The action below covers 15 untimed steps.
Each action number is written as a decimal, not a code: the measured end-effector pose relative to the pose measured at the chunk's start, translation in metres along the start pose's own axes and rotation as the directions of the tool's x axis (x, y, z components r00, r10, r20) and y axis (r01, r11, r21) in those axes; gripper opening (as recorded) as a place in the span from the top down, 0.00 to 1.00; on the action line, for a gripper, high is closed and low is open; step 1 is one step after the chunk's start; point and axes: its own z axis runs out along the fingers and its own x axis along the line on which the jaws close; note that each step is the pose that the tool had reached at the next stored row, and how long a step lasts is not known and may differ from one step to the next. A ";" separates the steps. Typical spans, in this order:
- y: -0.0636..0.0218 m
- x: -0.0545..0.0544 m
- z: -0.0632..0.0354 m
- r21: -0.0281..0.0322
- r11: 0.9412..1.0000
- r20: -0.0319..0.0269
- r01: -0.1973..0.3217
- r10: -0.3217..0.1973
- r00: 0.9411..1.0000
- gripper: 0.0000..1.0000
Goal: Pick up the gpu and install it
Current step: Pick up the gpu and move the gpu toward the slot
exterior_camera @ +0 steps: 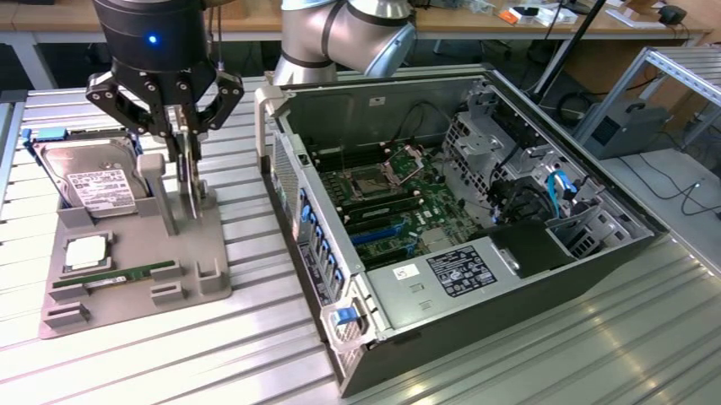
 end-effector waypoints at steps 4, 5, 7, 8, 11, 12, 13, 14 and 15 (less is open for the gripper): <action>0.0001 0.000 -0.0014 0.000 1.000 0.000 0.000 0.000 1.000 0.73; 0.0001 0.000 -0.0020 0.000 1.000 0.000 0.000 0.000 1.000 0.73; 0.0001 0.000 -0.0027 0.000 1.000 0.000 0.000 0.000 1.000 0.73; 0.0002 0.000 -0.0032 0.000 1.000 0.000 0.000 0.000 1.000 0.73; 0.0002 0.000 -0.0044 0.000 1.000 0.000 0.000 0.000 1.000 0.73; 0.0002 0.000 -0.0049 0.000 1.000 0.000 0.000 0.000 1.000 0.73; 0.0002 0.000 -0.0053 0.000 1.000 0.000 0.000 0.000 1.000 0.73; 0.0003 0.000 -0.0056 0.000 1.000 0.000 0.000 0.000 1.000 0.73; 0.0003 0.000 -0.0060 0.000 1.000 0.000 0.000 0.000 1.000 0.73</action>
